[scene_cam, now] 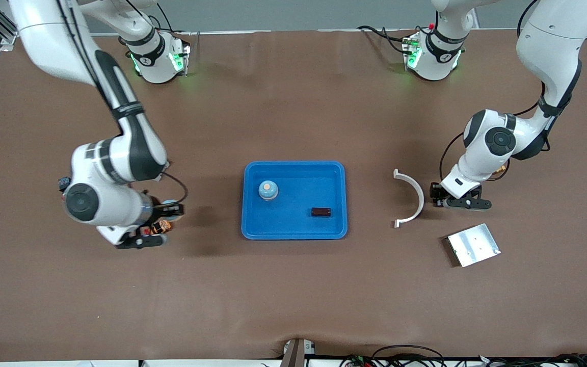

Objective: Place electrolytic capacitor and blue bell in tray
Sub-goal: 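Lift the capacitor with the left gripper while the right gripper carries the bell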

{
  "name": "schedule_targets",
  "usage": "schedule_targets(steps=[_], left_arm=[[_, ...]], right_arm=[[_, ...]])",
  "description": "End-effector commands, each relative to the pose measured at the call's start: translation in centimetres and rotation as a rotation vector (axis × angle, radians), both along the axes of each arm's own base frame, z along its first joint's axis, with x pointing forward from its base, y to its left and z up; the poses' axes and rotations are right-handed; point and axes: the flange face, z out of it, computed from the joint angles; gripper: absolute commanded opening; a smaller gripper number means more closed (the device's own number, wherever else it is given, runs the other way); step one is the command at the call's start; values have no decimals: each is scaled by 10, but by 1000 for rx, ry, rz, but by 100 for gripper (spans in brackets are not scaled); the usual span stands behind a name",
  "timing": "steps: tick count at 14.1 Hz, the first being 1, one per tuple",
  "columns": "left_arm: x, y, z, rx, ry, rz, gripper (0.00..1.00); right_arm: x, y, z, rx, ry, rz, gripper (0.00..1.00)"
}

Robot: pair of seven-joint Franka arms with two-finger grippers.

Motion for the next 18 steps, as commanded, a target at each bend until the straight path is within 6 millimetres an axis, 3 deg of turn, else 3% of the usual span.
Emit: schedule_targets(steps=[1,4,6,9,11,15,17,18], left_arm=[[-2,-4,4,10,-20,-11,0],[0,-2,6,5,-25,35,0],[6,-3,14,6,-42,49,0],[16,-4,34,18,-67,48,0],[26,-14,47,27,-53,52,0],[58,-70,117,-2,10,154,0],[71,-84,147,-11,26,273,0],[73,-101,157,-50,30,343,0]], right_arm=[[-16,85,14,-10,-32,-112,0],[-29,158,-1,-18,-71,-264,0],[-38,194,-17,-8,-113,-347,0],[-42,211,-41,7,-143,-418,0],[-42,214,-47,12,-158,-424,0],[-49,221,-58,1,-146,-416,0],[-53,229,-67,8,-157,-428,0],[-54,229,-71,5,-157,-430,0]])
